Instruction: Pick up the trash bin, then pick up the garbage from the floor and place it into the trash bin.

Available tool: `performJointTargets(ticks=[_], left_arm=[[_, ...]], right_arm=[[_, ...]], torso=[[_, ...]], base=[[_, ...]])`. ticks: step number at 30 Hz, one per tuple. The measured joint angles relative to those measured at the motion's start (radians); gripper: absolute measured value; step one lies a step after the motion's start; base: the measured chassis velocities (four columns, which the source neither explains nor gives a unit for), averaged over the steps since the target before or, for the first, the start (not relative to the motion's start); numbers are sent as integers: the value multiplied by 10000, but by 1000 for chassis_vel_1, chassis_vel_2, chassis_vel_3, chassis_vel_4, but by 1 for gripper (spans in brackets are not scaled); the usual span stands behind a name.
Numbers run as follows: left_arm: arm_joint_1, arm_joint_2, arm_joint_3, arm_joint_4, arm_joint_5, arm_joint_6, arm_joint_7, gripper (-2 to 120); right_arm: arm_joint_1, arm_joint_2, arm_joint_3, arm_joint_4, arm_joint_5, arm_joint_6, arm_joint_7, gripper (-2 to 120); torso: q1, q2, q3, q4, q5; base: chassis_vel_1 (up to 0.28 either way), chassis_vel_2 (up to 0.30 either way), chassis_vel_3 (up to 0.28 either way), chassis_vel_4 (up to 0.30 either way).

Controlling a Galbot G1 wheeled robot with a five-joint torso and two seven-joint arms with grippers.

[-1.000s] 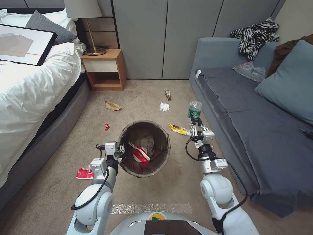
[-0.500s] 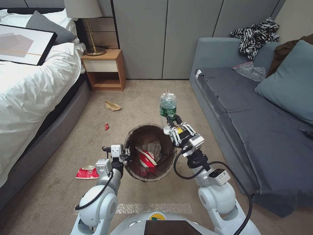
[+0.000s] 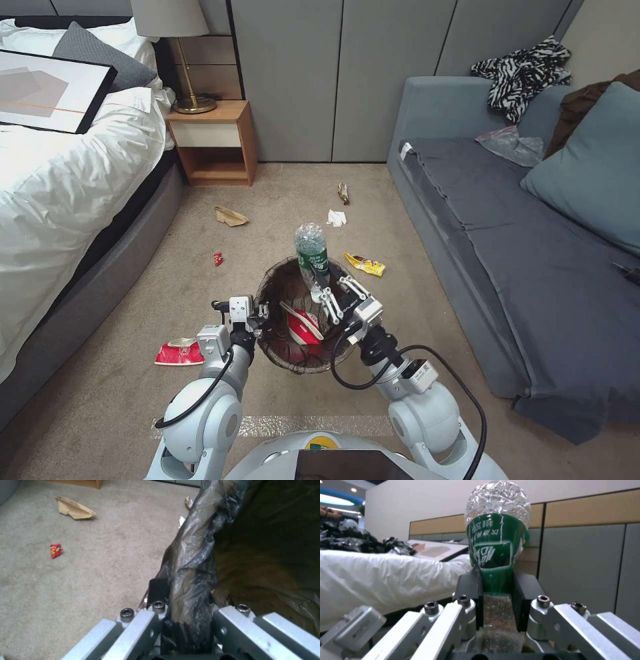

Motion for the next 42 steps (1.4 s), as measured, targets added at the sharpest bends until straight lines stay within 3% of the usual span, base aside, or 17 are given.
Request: performJointTargets(ticks=[12, 19, 22, 33, 37, 42], left_arm=[[-40, 9, -6, -37, -116, 0, -9, 2], [-48, 9, -12, -64, -130, 0, -12, 2], [-50, 0, -45, -66, -139, -9, -18, 2], [-61, -24, -124, -96, -178, -15, -19, 2], [-62, -28, -126, -96, -178, -21, -19, 2], [-65, -31, -126, -96, -177, -25, -17, 2]], right_arm=[[-377, 32, -295, -934, -484, 307, -13, 17], [-426, 61, -259, -1197, -536, 311, -39, 36], [-478, 114, -269, -1305, -607, 360, -41, 53], [-598, 146, -220, -1257, -659, 382, -20, 92], [-613, 171, -150, -1171, -663, 382, -12, 100], [-628, 207, -88, -1022, -665, 384, 114, 100]], torso=[[0, 0, 0, 0, 0], [0, 0, 0, 0, 0], [0, 0, 0, 0, 0], [0, 0, 0, 0, 0], [0, 0, 0, 0, 0], [0, 0, 0, 0, 0]], base=[[0, 0, 0, 0], [0, 0, 0, 0], [0, 0, 0, 0], [0, 0, 0, 0], [0, 0, 0, 0], [0, 0, 0, 0]])
